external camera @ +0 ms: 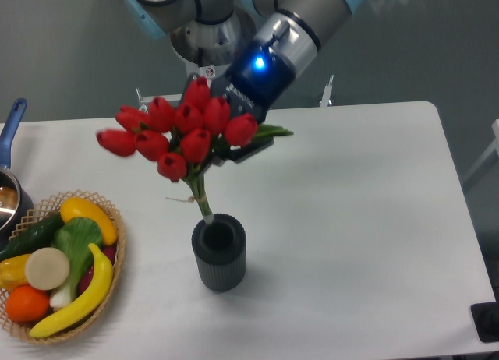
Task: Pick up the flowers from the vase
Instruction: 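Lift the gripped tulips straight up out of the dark vase, then carry the held tulips up and away from the vase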
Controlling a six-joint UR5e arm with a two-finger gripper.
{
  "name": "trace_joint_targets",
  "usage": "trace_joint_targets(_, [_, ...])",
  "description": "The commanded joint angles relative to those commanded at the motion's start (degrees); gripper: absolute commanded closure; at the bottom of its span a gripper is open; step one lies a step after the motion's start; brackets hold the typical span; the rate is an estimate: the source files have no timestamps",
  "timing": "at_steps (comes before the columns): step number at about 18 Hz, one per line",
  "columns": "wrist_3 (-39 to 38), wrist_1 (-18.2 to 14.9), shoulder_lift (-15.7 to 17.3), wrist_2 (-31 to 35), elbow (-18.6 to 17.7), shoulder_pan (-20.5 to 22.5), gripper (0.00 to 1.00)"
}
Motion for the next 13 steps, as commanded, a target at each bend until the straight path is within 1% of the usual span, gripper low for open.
trace_joint_targets(3, [-0.45, -0.09, -0.09, 0.78, 2.20, 1.40, 0.53])
trace_joint_targets(7, [-0.01, -0.18, -0.09, 1.67, 2.64, 6.23, 0.53])
trace_joint_targets(10, [0.34, 0.09, -0.35, 6.04, 2.82, 9.48, 0.53])
trace_joint_targets(13, [2.53, -0.17, -0.35, 11.32, 2.91, 13.00, 0.53])
